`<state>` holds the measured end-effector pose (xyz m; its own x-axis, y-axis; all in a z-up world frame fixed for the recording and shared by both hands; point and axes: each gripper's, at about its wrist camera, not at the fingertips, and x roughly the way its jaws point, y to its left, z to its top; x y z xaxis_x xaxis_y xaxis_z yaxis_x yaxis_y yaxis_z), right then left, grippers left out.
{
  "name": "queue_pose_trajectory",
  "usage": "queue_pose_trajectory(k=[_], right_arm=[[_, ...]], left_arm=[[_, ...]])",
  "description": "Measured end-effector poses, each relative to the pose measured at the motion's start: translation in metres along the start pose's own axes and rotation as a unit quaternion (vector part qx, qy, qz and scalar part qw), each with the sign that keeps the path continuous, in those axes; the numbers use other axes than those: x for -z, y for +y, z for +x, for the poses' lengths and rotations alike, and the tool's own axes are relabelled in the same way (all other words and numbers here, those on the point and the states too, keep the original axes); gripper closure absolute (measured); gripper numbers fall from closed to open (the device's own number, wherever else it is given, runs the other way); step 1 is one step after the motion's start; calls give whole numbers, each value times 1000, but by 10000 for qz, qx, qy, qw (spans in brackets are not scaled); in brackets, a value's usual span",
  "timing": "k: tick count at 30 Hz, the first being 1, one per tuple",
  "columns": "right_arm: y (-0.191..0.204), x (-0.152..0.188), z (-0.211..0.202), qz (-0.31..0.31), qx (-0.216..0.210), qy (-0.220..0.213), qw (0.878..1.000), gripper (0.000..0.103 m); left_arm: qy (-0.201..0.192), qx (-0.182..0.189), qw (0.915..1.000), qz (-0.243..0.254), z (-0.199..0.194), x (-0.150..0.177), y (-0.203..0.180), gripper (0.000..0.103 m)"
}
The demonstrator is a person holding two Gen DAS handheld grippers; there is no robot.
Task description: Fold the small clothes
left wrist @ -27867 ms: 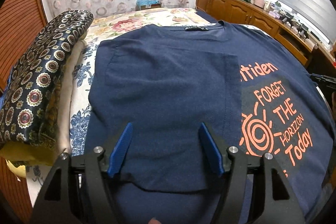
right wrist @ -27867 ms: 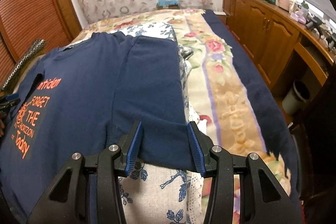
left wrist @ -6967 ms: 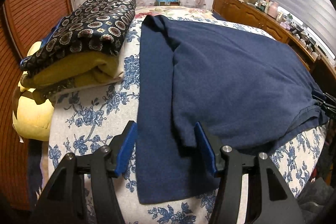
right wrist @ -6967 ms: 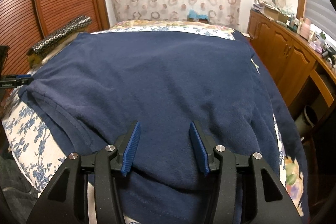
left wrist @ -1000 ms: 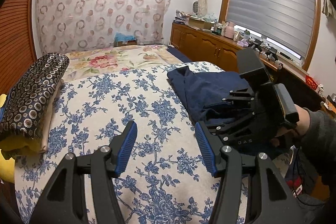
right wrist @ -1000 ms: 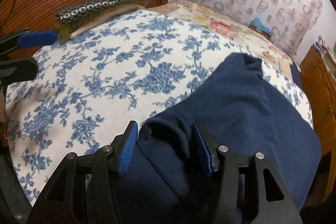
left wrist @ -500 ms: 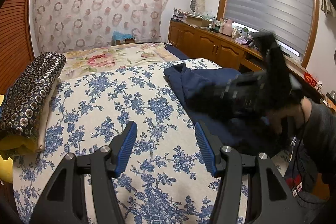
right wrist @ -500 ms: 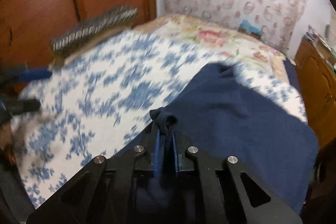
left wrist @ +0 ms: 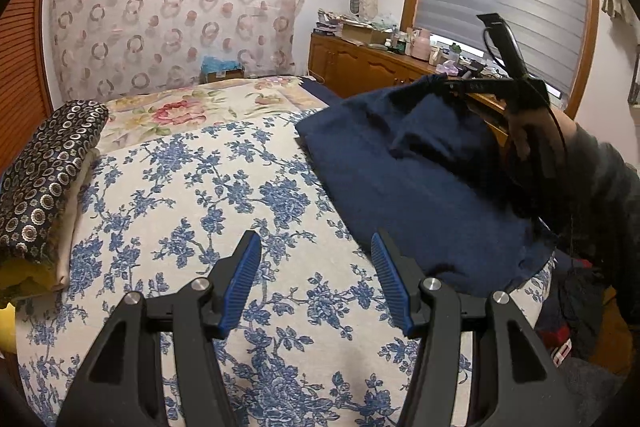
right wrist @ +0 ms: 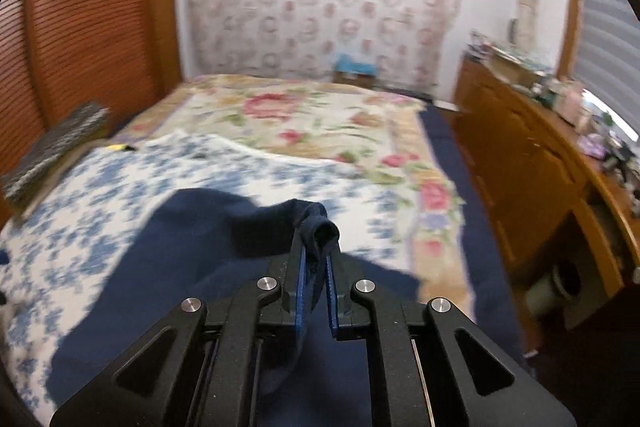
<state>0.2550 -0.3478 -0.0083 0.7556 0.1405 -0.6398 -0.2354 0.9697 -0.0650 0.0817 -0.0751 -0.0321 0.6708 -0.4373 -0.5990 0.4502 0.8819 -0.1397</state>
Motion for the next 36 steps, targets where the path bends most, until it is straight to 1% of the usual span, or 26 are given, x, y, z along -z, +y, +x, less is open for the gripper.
queue_pose_trajectory(k=[3,7,8,10,11,16,19,22,28,32,36], right_arm=[[-25,-1,15,166,304,228,9991,97],[-42,4,33,251,813,462,9953,97],[-46,5,36,342,938,518,9937,88],[-52,9,35,488,1043,569,9917,77],[-53,11,33,523,973,555,9923,73],[-38,31,4,386,530,480,9967,70],[-23,52,-15,286,286,514,9979,69],[-9,81,-38,230,21,524,9984,68],[13,130,-68,206,-182,652,9975,68],[20,148,-80,303,-367,625,9969,68],[22,162,-84,262,-249,735,9966,68]], left_arm=[[24,38,10000,24,1,0,-3,46],[85,82,9999,63,4,2,-8,46],[102,89,9999,72,5,3,-9,46],[121,107,9998,78,6,3,-11,46],[135,124,9998,83,6,3,-12,46],[192,212,9995,126,10,5,-20,46],[269,287,9991,146,16,7,-25,46],[356,333,9986,208,21,11,-32,46],[502,433,9974,279,28,16,-41,46],[588,489,9966,302,31,20,-48,46],[672,540,9957,340,34,23,-53,46]])
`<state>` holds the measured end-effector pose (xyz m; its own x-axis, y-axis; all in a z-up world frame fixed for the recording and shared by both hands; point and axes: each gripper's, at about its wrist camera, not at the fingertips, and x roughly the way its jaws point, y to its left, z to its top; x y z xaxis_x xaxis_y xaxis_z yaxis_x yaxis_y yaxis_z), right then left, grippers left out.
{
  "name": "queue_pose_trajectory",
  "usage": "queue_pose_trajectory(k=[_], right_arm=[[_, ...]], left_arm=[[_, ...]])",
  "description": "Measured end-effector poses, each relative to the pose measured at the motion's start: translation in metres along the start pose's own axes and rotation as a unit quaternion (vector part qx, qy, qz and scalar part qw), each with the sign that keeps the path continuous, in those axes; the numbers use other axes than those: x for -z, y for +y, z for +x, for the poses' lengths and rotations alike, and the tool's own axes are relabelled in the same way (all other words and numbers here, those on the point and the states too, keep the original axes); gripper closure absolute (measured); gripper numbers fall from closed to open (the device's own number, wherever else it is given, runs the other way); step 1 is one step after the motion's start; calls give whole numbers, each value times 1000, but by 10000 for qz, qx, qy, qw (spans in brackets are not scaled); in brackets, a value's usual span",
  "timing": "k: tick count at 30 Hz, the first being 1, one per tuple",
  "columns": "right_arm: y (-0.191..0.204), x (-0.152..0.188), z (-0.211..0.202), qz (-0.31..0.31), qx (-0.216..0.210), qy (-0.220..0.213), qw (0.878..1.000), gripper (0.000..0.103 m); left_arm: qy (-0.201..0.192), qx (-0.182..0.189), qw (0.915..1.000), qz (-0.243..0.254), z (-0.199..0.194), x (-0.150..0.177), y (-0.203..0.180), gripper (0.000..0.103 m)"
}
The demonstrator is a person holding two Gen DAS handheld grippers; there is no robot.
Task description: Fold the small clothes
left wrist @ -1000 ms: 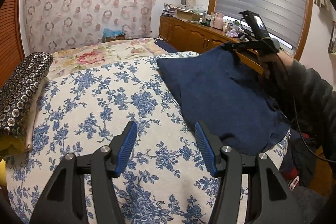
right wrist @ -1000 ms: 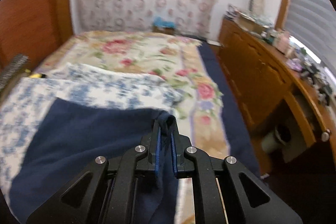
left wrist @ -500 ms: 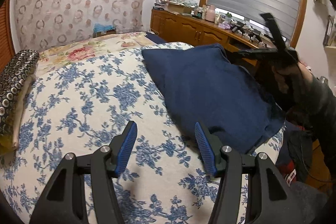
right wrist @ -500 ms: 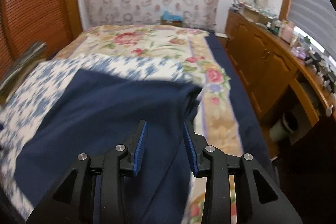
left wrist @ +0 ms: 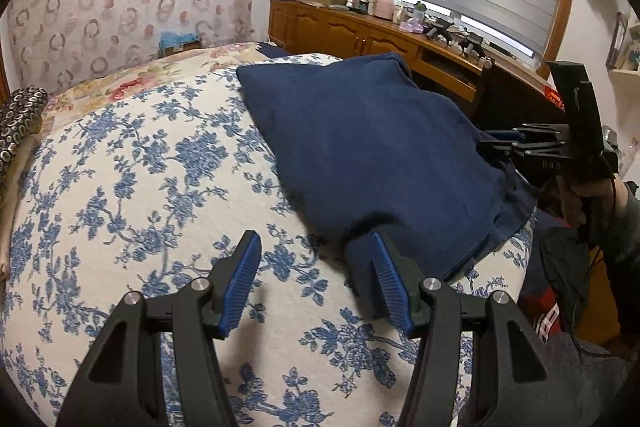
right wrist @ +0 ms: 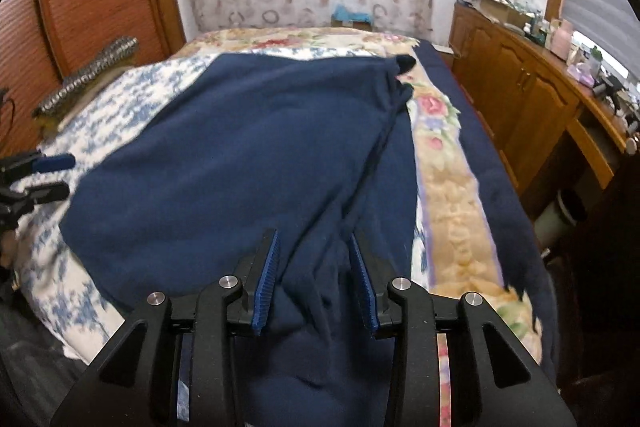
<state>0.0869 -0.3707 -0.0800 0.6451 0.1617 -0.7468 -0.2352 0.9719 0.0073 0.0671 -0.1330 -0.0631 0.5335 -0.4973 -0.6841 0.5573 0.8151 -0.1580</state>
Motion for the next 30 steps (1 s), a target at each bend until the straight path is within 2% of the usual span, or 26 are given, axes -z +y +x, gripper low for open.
queue_pose_trajectory(k=[3,5,8,12,19,21,24,28,29,30], right_arm=[[2,7,-1,-41,-55,18,10000,77],[6,10,-5,-156,-121,-50,9998,89],[5,11,-17,-146,-122,-257,9995,95],[-3,12,-35,-16,-97,-419,9991,96],[-9,16,-23,220,-128,-308,9992,94],[-8,16,-26,191,-108,-326,9992,94],[-7,16,-31,176,38,-396,9991,88],[-12,19,-31,278,137,-354,9989,79],[-12,20,-32,305,151,-356,9988,77],[-12,21,-32,325,132,-372,9987,76]], left_arm=[[61,5,10000,-6,2,0,-3,46],[70,11,10000,16,2,1,-5,46],[76,2,10000,51,3,0,-8,46],[150,72,9999,35,6,0,-9,47],[328,305,9990,-18,11,5,-12,47],[380,371,9986,-24,12,7,-13,52],[440,559,9975,-5,13,9,-18,57],[564,715,9958,79,17,13,-26,75],[579,726,9956,102,17,14,-28,84],[586,754,9954,111,16,13,-29,88]])
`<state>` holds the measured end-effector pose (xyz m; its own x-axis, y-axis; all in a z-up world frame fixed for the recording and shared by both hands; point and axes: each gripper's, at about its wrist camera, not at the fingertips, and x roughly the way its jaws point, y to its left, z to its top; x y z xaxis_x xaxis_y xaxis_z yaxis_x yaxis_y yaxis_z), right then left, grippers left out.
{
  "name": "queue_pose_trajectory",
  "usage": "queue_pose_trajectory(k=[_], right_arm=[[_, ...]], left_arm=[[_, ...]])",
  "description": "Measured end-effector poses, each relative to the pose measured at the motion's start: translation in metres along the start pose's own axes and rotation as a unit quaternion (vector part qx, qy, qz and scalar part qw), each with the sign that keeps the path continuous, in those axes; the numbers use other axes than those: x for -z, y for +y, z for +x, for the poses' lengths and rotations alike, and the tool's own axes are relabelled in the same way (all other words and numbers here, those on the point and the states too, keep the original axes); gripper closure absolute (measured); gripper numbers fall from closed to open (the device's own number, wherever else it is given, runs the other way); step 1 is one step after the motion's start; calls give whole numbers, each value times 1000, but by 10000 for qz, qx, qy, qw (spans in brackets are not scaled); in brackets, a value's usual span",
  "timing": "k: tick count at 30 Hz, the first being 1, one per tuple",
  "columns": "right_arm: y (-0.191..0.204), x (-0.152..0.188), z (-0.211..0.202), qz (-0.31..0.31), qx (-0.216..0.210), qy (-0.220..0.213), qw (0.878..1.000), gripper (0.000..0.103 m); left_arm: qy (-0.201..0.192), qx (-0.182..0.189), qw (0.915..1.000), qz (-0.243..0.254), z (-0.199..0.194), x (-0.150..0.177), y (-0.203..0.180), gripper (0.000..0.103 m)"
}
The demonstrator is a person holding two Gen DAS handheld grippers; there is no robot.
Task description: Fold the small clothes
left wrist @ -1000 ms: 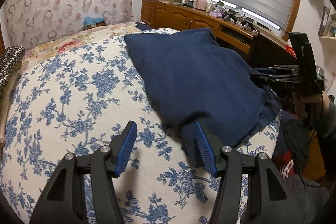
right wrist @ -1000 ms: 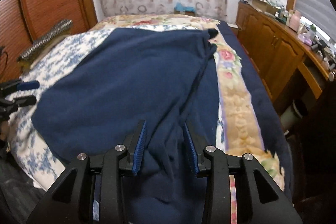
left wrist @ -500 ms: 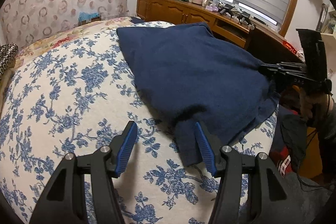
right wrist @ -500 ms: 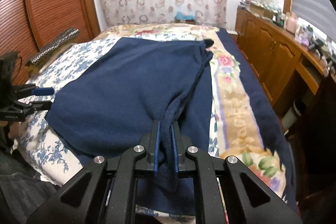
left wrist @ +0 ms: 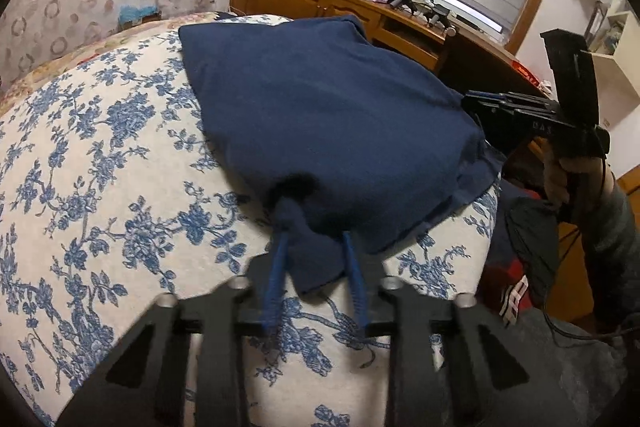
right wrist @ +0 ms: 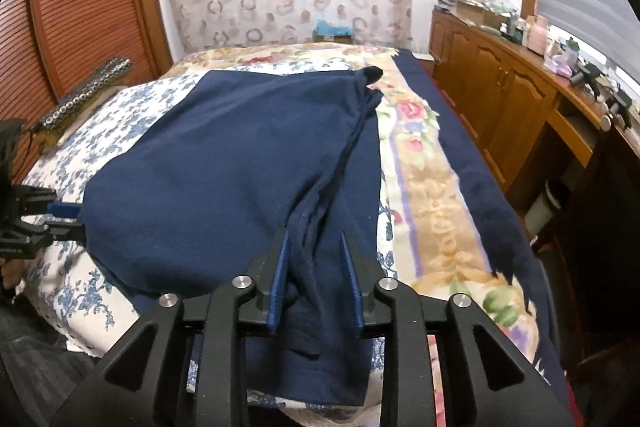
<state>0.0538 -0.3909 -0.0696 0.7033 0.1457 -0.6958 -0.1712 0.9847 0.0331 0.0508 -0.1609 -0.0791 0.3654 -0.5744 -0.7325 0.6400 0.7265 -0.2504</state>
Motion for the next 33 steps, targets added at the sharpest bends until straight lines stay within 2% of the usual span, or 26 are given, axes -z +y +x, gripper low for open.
queue_pose_trajectory(k=[2,10,13,18,27,33], right_arm=[[0,1,-2,18,-34,-29,10000,75],[4,5,-5,-47,5,47,10000,75],[4,8,-6,-1,29,42,10000,62],[8,4,-11,-38,64,-45,10000,59],[40,-10,-21,-326,-508,-366,9975,44],[69,-6,-13,-652,-874,-278,9936,39]], left_arm=[[-27,5,10000,50,-4,1,-3,100],[-234,21,9995,201,-22,0,-14,101],[-362,78,9991,203,-29,-4,-15,101],[-669,151,9975,187,-45,-21,-14,101],[-961,252,9946,304,-53,-73,-17,102],[-1015,196,9940,360,-48,-89,-19,102]])
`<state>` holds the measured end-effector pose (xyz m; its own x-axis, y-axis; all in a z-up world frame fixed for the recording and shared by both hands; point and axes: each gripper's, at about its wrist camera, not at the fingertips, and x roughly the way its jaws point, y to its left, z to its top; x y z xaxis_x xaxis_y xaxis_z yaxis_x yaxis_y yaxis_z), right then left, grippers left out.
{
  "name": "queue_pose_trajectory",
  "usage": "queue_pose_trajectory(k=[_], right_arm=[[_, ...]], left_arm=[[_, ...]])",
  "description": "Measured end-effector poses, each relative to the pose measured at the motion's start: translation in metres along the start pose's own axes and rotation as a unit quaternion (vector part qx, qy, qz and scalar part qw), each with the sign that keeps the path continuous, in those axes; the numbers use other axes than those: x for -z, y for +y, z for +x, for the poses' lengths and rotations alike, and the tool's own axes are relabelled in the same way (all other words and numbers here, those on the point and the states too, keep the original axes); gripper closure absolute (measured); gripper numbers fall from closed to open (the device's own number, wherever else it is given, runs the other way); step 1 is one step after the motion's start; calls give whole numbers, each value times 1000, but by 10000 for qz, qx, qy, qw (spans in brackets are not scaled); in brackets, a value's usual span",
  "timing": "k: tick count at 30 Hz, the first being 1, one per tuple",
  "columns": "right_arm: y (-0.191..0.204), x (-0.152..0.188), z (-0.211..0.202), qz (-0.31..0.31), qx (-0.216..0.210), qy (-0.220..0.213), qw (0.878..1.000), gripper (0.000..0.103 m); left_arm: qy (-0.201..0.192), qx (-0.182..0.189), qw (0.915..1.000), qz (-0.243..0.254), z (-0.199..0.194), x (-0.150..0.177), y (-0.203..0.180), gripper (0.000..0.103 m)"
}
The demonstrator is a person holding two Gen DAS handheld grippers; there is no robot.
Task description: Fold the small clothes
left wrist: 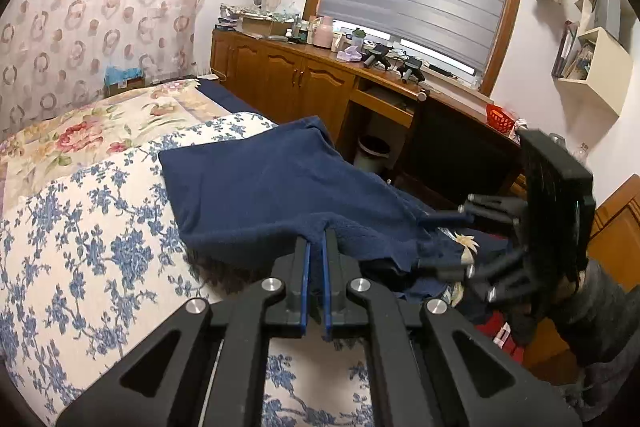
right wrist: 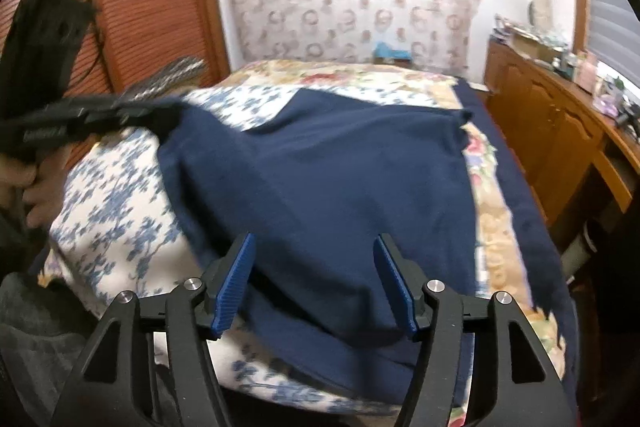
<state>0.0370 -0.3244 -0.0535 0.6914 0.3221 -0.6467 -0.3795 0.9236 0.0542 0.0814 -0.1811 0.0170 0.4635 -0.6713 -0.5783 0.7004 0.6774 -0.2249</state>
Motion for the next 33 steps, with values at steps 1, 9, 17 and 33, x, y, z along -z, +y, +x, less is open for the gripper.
queue_pose_trajectory(k=[1,9,17,33], right_arm=[[5,2,4,-61,-51,56,10000,39],[19,16,30,-382,40,493,9980,38],[12,29,31,-481,126,701,9963,37],[-21,34,27,-466,754,851,9924,67]], left_arm=[[-6,-4,10000,-3,1,-1,0,102],[-14,-78,10000,-51,4,1,2,102],[-37,-194,9998,-84,9,-1,6,102],[-53,-306,9994,-176,7,2,14,102]])
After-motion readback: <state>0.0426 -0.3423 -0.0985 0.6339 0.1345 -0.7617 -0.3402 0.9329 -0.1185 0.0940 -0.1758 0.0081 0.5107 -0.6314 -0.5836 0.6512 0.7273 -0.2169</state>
